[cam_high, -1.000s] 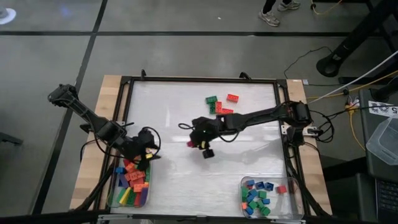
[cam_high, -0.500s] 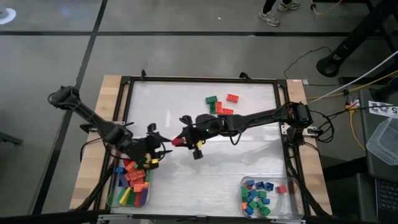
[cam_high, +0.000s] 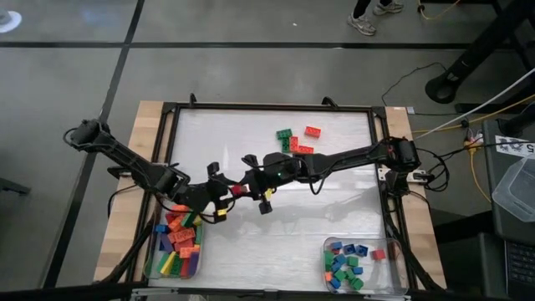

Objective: Sort blocks by size
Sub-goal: Put the large red game piece into the left transparent bin

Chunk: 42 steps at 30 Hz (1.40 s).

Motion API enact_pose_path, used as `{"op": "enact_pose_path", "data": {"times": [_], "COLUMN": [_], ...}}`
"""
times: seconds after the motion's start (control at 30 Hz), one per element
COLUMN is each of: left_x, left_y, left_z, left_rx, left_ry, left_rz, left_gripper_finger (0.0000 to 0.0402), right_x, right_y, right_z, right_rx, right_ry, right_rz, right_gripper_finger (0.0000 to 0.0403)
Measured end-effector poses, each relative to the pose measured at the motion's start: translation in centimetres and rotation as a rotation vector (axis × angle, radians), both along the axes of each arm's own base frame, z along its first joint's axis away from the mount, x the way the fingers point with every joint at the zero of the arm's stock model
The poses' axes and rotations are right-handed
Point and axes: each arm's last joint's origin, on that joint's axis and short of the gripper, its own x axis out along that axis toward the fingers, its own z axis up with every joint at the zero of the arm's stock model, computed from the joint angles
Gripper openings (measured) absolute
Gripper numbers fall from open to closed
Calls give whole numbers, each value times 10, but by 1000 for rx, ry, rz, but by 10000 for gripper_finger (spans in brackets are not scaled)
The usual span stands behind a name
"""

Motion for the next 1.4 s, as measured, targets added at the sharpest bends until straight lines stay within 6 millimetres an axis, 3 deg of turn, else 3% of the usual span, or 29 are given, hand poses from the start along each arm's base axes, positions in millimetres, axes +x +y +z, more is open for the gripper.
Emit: {"op": "enact_pose_path", "data": {"times": [0.4,0.67,0.9,1.13,1.4], "left_x": [6,6,2,-13,-21], "left_y": [5,5,4,5,6], "left_z": [5,5,5,12,12], "left_rx": [5,3,8,-50,-93], "left_ry": [-45,-49,-34,-13,37], "left_rz": [7,8,0,-17,-53], "left_gripper_finger": [180,76,76,76,76], "right_x": [0,1,1,2,0], "right_y": [0,-1,-2,-4,-6], "right_z": [3,5,4,8,23], "right_rx": [1,2,3,21,-38], "right_ry": [-21,-43,-36,4,110], "right_rz": [0,-9,-105,-149,-182], "right_gripper_finger": [101,115,117,122,184]}}
